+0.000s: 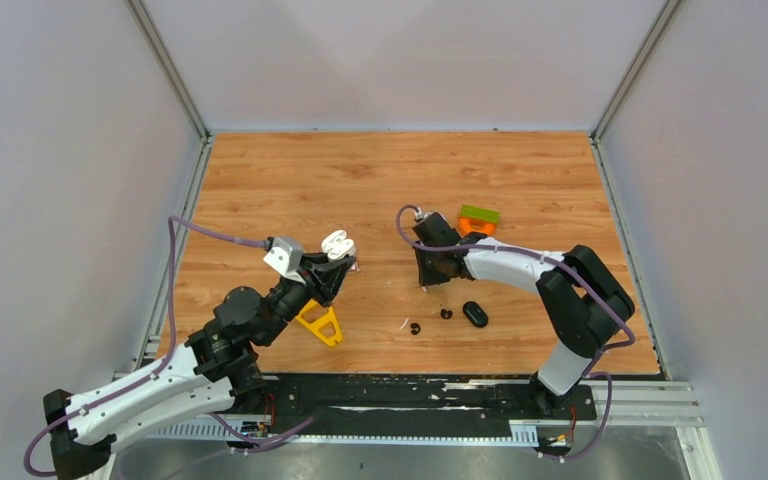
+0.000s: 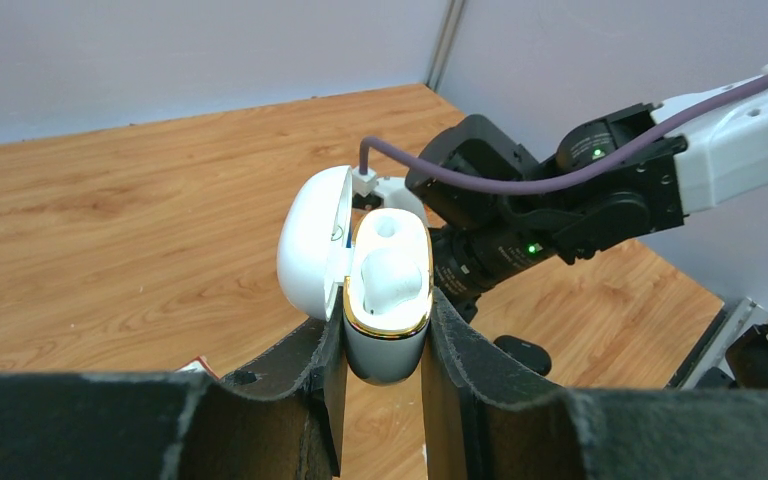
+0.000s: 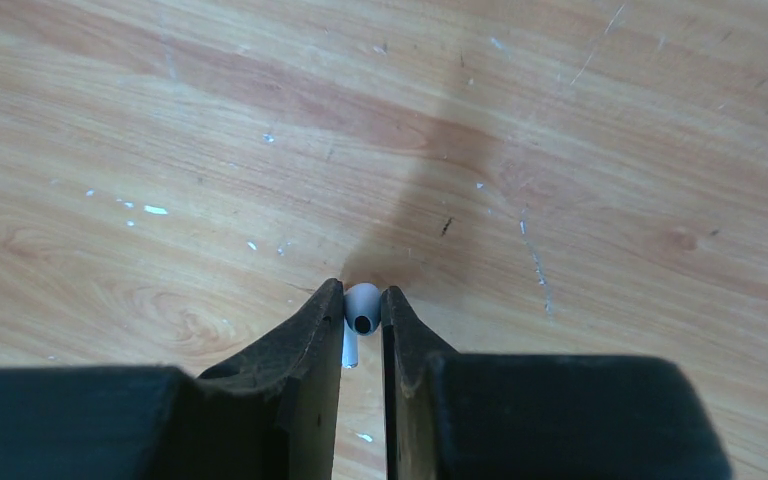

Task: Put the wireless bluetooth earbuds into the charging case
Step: Place the earbud at the center of the board.

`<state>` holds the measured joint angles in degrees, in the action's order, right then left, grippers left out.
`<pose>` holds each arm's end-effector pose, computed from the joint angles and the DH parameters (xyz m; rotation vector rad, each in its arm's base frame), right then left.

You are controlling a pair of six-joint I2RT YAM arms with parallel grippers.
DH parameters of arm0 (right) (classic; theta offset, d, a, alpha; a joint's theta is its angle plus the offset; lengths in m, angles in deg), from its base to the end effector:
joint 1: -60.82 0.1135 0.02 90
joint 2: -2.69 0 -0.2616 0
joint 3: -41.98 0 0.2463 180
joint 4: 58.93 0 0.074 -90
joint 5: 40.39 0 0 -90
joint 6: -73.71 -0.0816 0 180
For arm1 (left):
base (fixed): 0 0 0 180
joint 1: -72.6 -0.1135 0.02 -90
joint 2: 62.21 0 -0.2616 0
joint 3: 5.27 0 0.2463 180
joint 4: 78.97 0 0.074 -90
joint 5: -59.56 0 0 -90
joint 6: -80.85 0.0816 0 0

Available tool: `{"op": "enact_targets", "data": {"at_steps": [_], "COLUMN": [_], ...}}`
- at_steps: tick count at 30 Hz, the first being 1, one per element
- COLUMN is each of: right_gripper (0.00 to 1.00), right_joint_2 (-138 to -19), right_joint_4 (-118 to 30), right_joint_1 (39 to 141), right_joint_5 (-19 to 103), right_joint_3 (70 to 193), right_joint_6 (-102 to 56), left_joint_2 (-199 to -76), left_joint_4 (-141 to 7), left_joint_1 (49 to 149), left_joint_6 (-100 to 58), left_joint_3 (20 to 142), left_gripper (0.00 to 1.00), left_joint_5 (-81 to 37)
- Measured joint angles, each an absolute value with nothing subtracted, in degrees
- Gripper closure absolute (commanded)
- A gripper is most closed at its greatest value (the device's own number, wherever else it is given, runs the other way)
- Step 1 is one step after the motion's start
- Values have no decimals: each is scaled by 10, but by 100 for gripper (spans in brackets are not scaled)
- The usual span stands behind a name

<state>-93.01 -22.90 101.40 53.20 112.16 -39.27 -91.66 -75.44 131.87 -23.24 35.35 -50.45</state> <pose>0.2633 0.2188 0.1310 -0.3879 2.6446 0.2856 0.1176 -0.1432 0.3099 0.2901 1.4667 -0.7934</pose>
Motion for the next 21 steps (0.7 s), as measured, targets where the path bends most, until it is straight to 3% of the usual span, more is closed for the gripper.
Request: {"op": "enact_targets", "data": {"at_steps": [3, 6, 11, 13, 21], "right_gripper": [73, 68, 42, 37, 43], "right_joint_2": [-950, -951, -940, -924, -896], "right_joint_4": [-234, -243, -237, -234, -206], "right_joint_1": [1014, 1015, 1013, 1003, 843], "right_joint_5": [525, 512, 489, 463, 189], "right_joint_3": [1122, 1122, 1122, 1122, 1190], "right_joint_6": [-409, -421, -418, -402, -154], "left_joint_2": [-913, -909, -905, -905, -904], "left_joint_4": [-754, -754, -754, -754, -754], "left_joint_1": [1319, 1319, 1319, 1319, 1319], "left_joint_6": [-232, -232, -232, -232, -232], "left_joint_3": [354, 354, 354, 354, 354], "left_gripper": [100, 100, 100, 100, 100], "left_joint_5": [-505, -505, -505, -505, -504]}}
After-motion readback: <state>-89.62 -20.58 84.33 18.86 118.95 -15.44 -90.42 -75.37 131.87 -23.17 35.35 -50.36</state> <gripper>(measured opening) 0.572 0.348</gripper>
